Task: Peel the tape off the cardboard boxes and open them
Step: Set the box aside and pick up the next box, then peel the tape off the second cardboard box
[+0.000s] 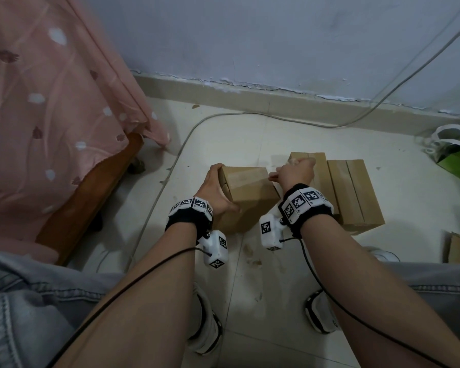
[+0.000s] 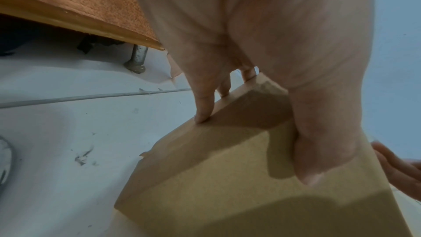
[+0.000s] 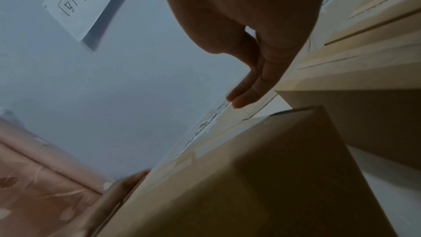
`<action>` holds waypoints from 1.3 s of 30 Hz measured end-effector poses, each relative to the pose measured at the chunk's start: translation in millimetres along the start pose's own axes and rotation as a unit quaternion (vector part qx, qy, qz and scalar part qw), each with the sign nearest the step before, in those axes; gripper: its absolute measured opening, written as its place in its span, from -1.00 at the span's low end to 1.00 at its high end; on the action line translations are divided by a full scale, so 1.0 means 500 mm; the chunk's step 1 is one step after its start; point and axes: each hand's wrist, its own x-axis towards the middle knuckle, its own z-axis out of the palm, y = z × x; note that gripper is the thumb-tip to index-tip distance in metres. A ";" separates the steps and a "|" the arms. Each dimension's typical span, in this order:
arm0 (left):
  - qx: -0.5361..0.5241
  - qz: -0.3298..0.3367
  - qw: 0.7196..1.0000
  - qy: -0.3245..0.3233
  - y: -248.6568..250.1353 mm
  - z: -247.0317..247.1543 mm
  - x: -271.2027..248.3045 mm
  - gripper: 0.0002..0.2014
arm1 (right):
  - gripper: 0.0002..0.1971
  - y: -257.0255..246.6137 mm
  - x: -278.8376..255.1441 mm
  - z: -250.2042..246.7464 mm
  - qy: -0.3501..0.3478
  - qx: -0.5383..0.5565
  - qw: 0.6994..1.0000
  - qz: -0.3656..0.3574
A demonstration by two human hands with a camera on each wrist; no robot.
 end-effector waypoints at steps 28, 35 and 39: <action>-0.038 -0.042 0.996 0.067 -0.070 -0.022 -0.005 0.15 | -0.89 -0.063 0.095 -0.116 0.125 -0.098 0.983 -0.093; -0.035 -0.066 0.991 0.111 -0.074 -0.020 0.008 0.13 | -0.77 0.018 0.029 -0.032 -0.066 -0.348 0.921 -0.160; -0.037 -0.078 0.991 0.105 -0.082 -0.020 0.002 0.13 | -0.78 0.065 -0.006 -0.033 -0.163 -0.499 0.842 -0.126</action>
